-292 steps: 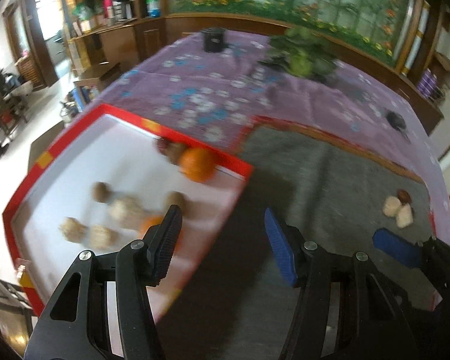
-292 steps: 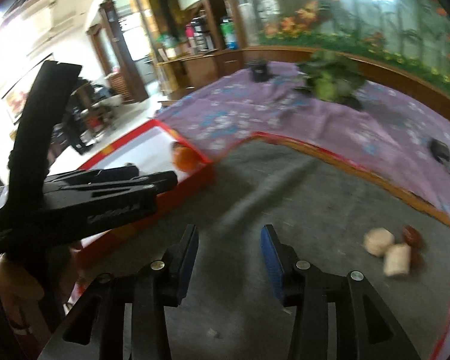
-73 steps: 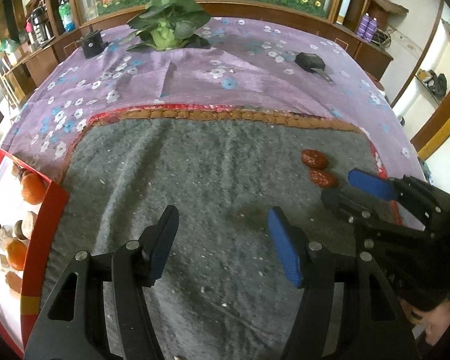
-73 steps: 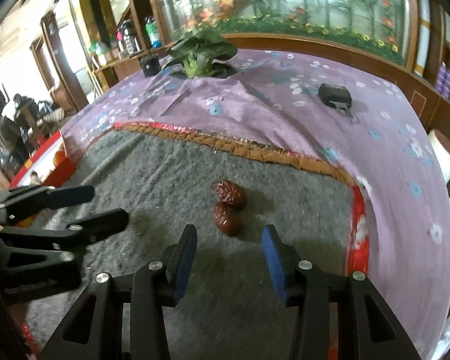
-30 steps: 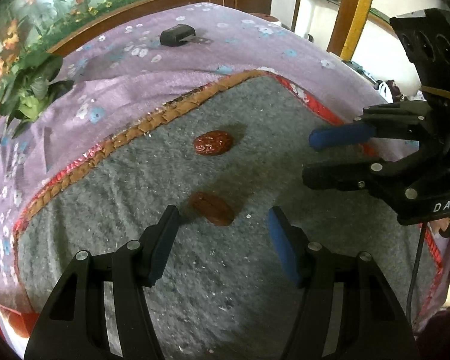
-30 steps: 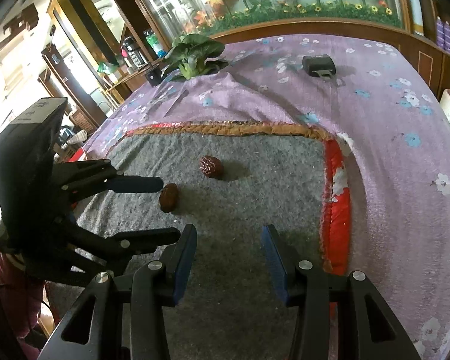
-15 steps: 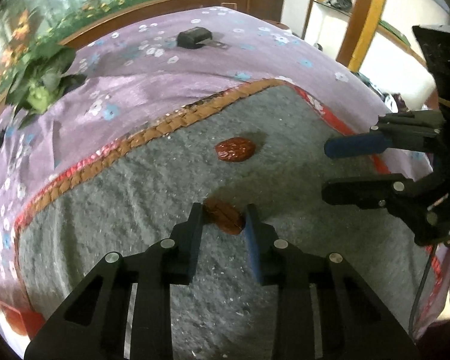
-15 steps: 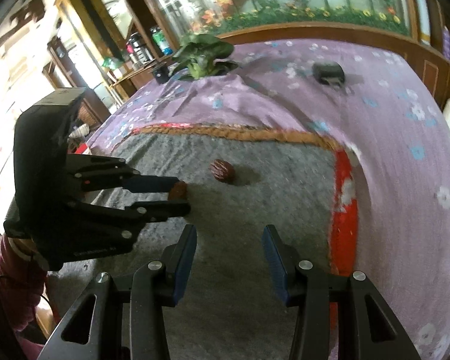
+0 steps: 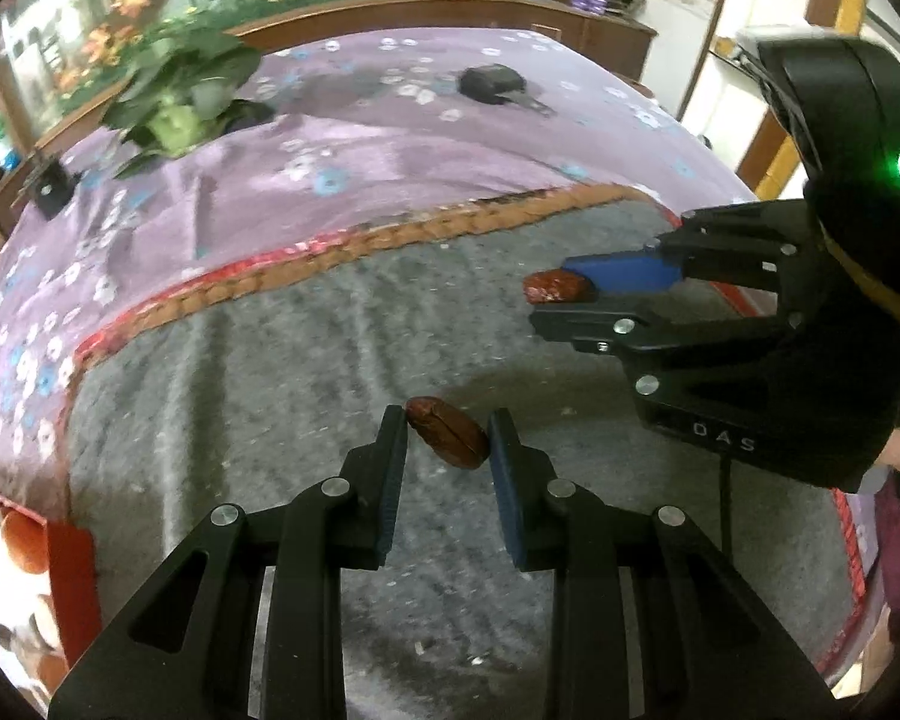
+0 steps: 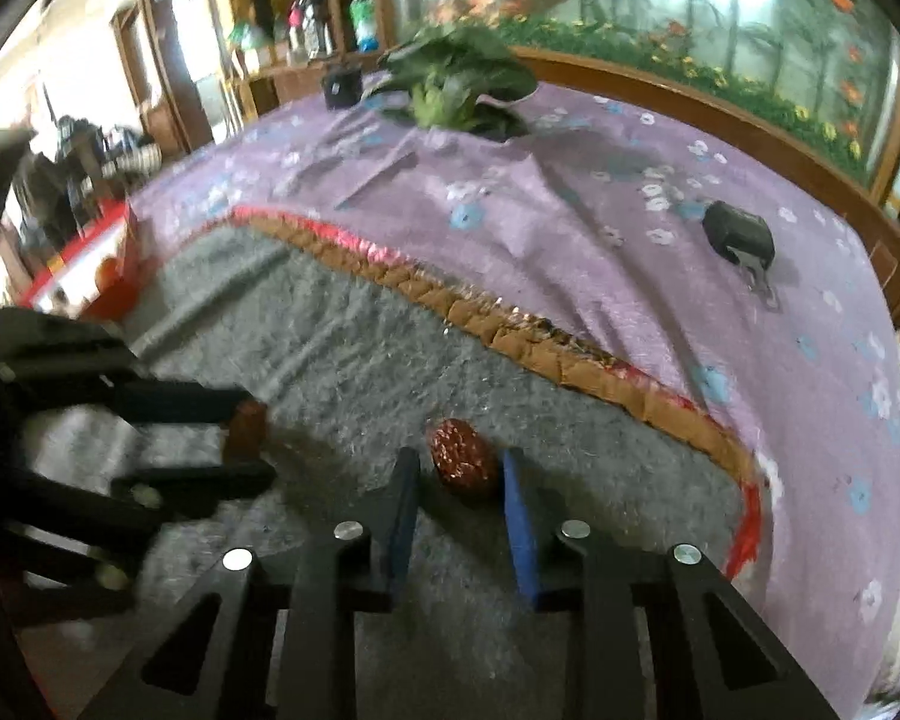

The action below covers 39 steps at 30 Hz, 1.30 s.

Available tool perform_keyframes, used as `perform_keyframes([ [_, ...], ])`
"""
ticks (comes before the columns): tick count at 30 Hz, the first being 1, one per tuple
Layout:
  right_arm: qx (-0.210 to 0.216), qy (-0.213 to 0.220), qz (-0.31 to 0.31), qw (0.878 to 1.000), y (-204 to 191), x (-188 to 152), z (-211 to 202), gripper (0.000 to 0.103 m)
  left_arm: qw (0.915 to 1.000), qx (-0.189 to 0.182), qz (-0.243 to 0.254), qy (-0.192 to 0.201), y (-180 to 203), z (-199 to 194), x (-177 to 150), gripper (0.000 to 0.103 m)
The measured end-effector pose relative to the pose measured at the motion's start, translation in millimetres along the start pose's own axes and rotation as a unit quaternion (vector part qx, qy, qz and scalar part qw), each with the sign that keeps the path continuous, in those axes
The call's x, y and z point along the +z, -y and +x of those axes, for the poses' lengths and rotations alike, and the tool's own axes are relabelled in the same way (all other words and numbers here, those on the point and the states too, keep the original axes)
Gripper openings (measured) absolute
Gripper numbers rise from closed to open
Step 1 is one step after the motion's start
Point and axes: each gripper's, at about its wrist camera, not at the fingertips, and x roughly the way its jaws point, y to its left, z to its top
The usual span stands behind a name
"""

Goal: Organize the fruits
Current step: 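Carry both red dates over the tray with both tools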

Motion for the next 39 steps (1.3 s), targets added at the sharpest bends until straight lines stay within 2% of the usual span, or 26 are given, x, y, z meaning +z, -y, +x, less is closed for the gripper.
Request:
perform_keyframes([
  [3, 0.001, -0.005, 0.011, 1.0, 0, -2, -5, 0.022, 0.9998, 0.005, -0.02, 0.002, -9, -7, -5, 0.026],
  [8, 0.009, 0.015, 0.04, 0.999, -12, -12, -27, 0.022, 0.999, 0.026, -0.035, 0.01, -17, -23, -19, 0.026],
  [15, 0.073, 0.055, 0.097, 0.991, -47, -21, -48, 0.022, 0.997, 0.05, -0.055, 0.024, -32, -48, -38, 0.026],
  [25, 0.122, 0.05, 0.064, 0.989, -120, -2, -44, 0.022, 0.9919, 0.092, -0.076, 0.045, -65, -90, -67, 0.026],
  [39, 0.156, 0.047, 0.016, 0.987, -184, 39, -27, 0.021, 0.9809, 0.141, -0.123, 0.053, -126, -117, -94, 0.027],
])
